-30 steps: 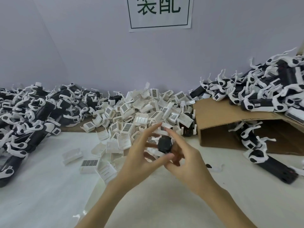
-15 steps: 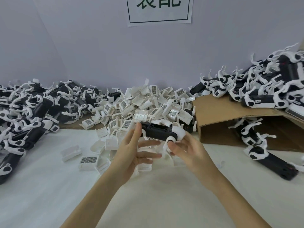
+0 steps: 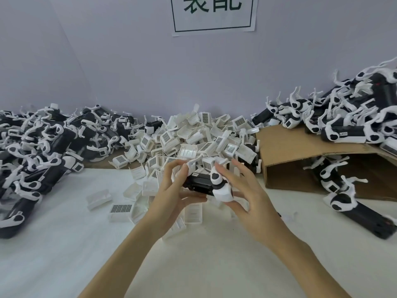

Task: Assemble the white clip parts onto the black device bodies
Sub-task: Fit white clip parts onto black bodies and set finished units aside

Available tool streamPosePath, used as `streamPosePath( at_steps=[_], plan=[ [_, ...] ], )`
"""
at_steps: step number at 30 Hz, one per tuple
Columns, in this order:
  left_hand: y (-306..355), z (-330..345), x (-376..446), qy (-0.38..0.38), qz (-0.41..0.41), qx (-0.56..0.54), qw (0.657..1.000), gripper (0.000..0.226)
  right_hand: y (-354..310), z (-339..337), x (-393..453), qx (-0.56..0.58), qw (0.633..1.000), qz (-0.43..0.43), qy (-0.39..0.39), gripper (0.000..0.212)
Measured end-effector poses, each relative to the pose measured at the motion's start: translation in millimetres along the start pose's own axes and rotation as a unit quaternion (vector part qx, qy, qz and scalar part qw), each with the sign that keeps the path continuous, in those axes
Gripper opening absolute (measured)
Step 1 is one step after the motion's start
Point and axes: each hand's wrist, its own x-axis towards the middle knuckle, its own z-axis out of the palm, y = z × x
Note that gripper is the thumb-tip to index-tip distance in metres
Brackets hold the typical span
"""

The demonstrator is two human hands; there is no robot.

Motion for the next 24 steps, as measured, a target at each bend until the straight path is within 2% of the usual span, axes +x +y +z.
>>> streamPosePath(
  at_steps=[2, 4, 5, 7, 10, 12, 14, 17, 19, 21, 24],
  plan=[
    [-2, 1, 1, 0.003, 0.001, -0.046, 0.999, 0.028, -2, 5, 0, 0.036, 0.999, 0.024, 0.028, 0.091],
    [-4, 6, 0, 0.009, 0.010, -0.070, 0.997, 0.023, -5, 12, 0, 0.151, 0.982, 0.096, 0.060, 0.100],
    [-5, 10, 0, 0.022, 0.015, -0.075, 0.997, 0.026, -6, 15, 0, 0.227, 0.962, 0.139, 0.067, 0.102],
    [-8, 15, 0, 0.049, 0.020, -0.082, 0.995, 0.039, -6, 18, 0, 0.349, 0.912, 0.211, 0.051, 0.085],
    [-9, 18, -1, 0.068, 0.008, -0.074, 0.995, 0.053, -8, 15, 3, 0.485, 0.838, 0.250, 0.023, 0.052],
    [-5, 18, -2, 0.058, -0.004, -0.062, 0.996, 0.055, -8, 12, 6, 0.502, 0.828, 0.250, 0.021, 0.044],
    [-3, 17, -3, 0.028, -0.013, -0.045, 0.998, 0.049, -7, 11, 7, 0.479, 0.844, 0.241, 0.027, 0.049],
    [-3, 15, -2, 0.001, -0.013, -0.046, 0.999, 0.037, -4, 11, 7, 0.466, 0.843, 0.265, 0.054, 0.062],
    [-4, 13, -2, 0.003, -0.021, -0.019, 1.000, 0.052, -6, 9, 8, 0.468, 0.836, 0.277, 0.066, 0.059],
    [-4, 12, -2, -0.002, -0.036, 0.052, 0.998, 0.069, -6, 5, 9, 0.501, 0.810, 0.295, 0.081, 0.053],
    [-6, 12, -4, -0.018, -0.085, 0.147, 0.985, 0.073, -4, -2, 10, 0.554, 0.764, 0.320, 0.088, 0.050]
  ],
)
